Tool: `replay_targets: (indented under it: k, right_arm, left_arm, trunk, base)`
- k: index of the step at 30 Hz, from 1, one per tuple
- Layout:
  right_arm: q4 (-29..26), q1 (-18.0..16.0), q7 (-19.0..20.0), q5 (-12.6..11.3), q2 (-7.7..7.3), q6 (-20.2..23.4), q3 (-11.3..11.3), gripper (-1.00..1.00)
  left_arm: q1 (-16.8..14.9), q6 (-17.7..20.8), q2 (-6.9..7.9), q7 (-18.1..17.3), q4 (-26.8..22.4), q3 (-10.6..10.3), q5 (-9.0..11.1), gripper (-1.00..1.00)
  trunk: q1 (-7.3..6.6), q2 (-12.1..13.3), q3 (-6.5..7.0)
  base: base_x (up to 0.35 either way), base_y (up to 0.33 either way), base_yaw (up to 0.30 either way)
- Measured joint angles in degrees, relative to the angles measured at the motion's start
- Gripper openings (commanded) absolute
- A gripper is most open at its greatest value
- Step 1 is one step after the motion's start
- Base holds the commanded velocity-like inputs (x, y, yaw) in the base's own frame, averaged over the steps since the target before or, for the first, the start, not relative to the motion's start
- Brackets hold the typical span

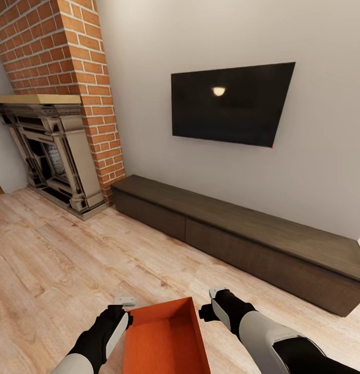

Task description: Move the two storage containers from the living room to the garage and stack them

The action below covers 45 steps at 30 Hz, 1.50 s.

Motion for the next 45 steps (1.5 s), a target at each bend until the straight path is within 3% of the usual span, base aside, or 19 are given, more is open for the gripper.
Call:
replay_targets:
  k: [34,40,45]
  right_arm:
    - [0.03,0.01,-0.38,0.33,0.00,0.17,0.45,1.00]
    - [0.03,0.01,-0.36,0.27,0.00,0.19,3.35,1.00]
    - [0.10,0.00,-0.28,0.25,0.00,0.19,4.07,1.00]
  left_arm:
    - [0.01,-0.36,-0.29,-0.35,0.09,0.12,0.57,1.00]
    - [0.02,-0.40,-0.29,-0.42,0.16,0.21,0.64,1.00]
    - [0.01,-0.46,-0.14,-0.47,0.21,0.79,0.73,1.00]
  trunk:
    - [7.47,-13.64,-6.10]
    - [8.79,-16.05,-7.18]
    - [9.89,-18.05,-8.08]
  base:
    - [0.000,0.000,0.000]
    - [0.000,0.000,0.000]
    - [0.000,0.000,0.000]
